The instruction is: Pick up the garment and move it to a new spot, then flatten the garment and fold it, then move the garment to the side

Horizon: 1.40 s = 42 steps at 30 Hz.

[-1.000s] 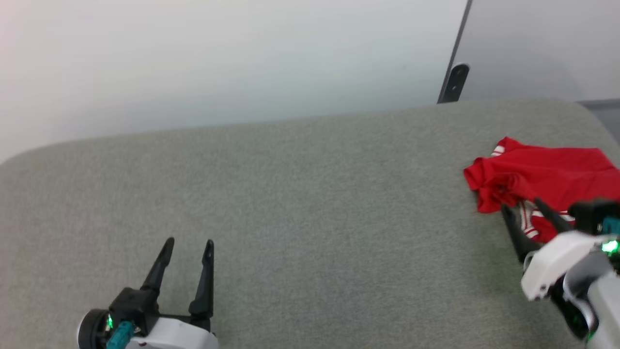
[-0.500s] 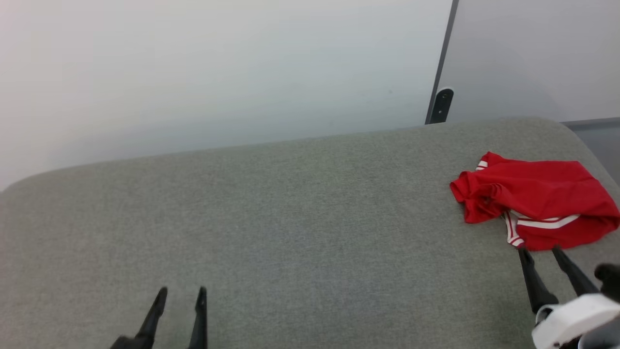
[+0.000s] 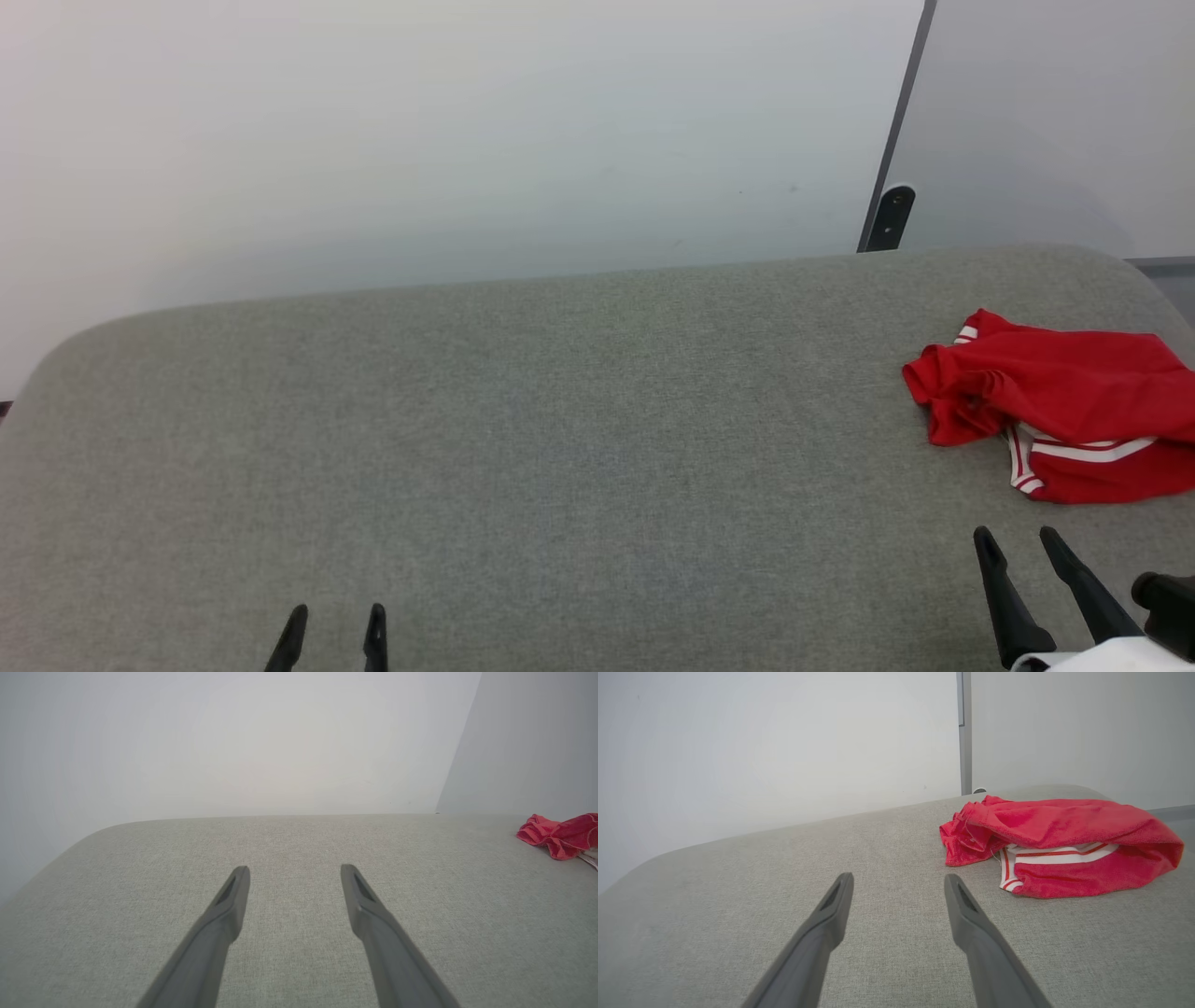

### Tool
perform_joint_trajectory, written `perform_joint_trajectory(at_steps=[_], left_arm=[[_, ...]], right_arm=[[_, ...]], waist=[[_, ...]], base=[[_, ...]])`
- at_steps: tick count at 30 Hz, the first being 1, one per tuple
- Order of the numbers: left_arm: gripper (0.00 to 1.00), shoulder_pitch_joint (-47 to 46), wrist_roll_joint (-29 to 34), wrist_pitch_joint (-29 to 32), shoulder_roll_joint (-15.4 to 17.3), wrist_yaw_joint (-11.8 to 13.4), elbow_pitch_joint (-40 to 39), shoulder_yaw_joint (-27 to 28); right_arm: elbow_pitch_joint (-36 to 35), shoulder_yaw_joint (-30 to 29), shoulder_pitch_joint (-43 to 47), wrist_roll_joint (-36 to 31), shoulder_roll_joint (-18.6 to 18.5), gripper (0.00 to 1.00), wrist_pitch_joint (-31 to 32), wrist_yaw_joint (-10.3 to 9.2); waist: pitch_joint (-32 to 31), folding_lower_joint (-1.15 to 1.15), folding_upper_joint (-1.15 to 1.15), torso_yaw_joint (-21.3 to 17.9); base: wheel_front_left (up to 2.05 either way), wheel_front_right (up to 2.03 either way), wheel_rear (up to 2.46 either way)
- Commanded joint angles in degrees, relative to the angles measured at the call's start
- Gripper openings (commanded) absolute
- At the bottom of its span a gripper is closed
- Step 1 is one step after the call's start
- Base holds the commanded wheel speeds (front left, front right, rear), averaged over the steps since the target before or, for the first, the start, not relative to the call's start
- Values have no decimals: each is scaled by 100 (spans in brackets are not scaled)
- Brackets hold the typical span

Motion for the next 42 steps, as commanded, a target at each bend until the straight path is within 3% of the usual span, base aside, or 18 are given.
perform_joint_trajectory(at_steps=[1,40,41,42], left_arm=[[100,47,45,15,19,40,-55,-12],[100,46,94,71,81,328,-285,-186],[0,24,75,84,68,299,-263,-196],[0,25,70,92,61,295,-206,-200]], right_arm=[[-77,-59,105,-51,30,100,47,-10],[-376,-48,163,-84,105,100,239,-10],[-339,-51,149,-94,107,0,234,0],[-283,-48,158,-90,121,0,236,0]], waist=[[10,0,0,15],[88,0,0,-17],[86,0,0,-17],[87,0,0,-16]], base=[[0,0,0],[0,0,0],[0,0,0],[0,0,0]])
